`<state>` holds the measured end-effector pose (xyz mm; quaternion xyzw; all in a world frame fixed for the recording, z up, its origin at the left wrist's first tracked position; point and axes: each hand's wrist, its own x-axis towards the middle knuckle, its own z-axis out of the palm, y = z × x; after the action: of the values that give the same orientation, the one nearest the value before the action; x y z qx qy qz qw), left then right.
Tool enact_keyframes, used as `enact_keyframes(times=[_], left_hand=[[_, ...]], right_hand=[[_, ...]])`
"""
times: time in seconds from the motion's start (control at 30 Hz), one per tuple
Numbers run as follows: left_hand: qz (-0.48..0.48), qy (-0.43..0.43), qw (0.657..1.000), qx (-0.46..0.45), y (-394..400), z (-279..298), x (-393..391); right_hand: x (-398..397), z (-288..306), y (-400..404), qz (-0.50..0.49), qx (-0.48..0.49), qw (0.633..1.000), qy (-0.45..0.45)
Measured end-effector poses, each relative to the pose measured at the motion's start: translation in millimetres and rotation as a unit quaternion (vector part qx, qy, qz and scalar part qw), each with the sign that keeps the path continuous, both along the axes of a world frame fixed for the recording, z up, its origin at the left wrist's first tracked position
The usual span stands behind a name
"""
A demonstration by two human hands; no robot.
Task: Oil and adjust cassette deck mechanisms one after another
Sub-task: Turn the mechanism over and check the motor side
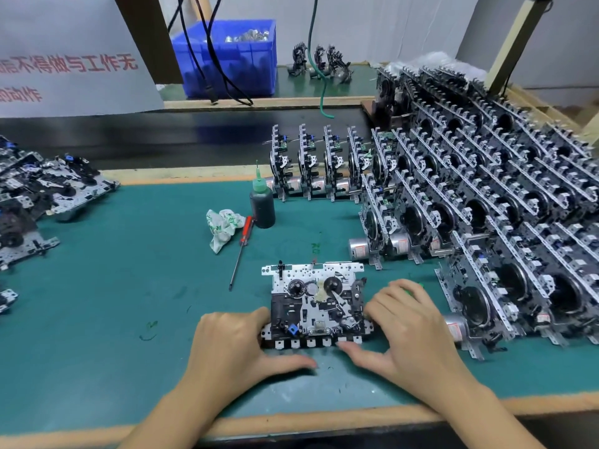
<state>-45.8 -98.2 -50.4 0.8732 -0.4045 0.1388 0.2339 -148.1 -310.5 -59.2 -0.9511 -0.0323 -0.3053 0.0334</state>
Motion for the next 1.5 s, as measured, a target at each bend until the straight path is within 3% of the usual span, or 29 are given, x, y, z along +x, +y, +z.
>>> enact_keyframes(times=[0.37, 0.57, 0.67, 0.77, 0.83, 0.9, 0.97, 1.0, 1.07, 1.23, 1.3, 1.37, 1.43, 1.5], left_hand=[[-0.024, -0.026, 0.999, -0.037, 0, 4, -3], [-0.011, 0.014, 1.0, -0.026, 4, 7, -3], [-0.003, 0.072, 0.996, -0.054, 6, 13, -5], [0.022, 0.205, 0.964, -0.17, 3, 23, -5], [0.064, 0.246, 0.943, -0.217, 0, 30, -2], [0.093, 0.249, 0.943, -0.198, -3, 35, 3], [0.103, 0.265, 0.945, -0.162, -3, 36, 6], [0.107, 0.275, 0.944, -0.147, -2, 36, 7], [0.114, 0.278, 0.946, -0.122, 0, 36, 7], [0.134, 0.272, 0.948, -0.1, 5, 40, 2], [0.15, 0.24, 0.958, -0.053, 8, 42, -2], [0.184, 0.158, 0.97, 0.009, 11, 46, -4], [0.172, 0.111, 0.978, -0.028, 12, 51, -5], [0.081, 0.119, 0.983, -0.114, 9, 56, -4]], right_hand=[[1, 4, 3, -0.006, 0.062, 0.998, 0.027], [1, 13, 1, 0.039, 0.079, 0.995, 0.052], [0, 24, 6, 0.051, 0.163, 0.984, 0.057], [2, 36, 11, 0.068, 0.335, 0.936, 0.078], [7, 41, 13, 0.05, 0.421, 0.896, 0.132], [13, 45, 16, 0.045, 0.516, 0.832, 0.201], [16, 46, 19, 0.044, 0.625, 0.741, 0.241], [17, 45, 20, 0.042, 0.654, 0.714, 0.248], [17, 43, 21, 0.041, 0.668, 0.701, 0.248], [12, 47, 23, 0.049, 0.642, 0.722, 0.254], [9, 48, 23, 0.039, 0.592, 0.765, 0.249], [6, 46, 20, 0.014, 0.495, 0.839, 0.226], [3, 46, 19, 0.013, 0.425, 0.883, 0.197], [3, 47, 21, 0.072, 0.434, 0.874, 0.208]])
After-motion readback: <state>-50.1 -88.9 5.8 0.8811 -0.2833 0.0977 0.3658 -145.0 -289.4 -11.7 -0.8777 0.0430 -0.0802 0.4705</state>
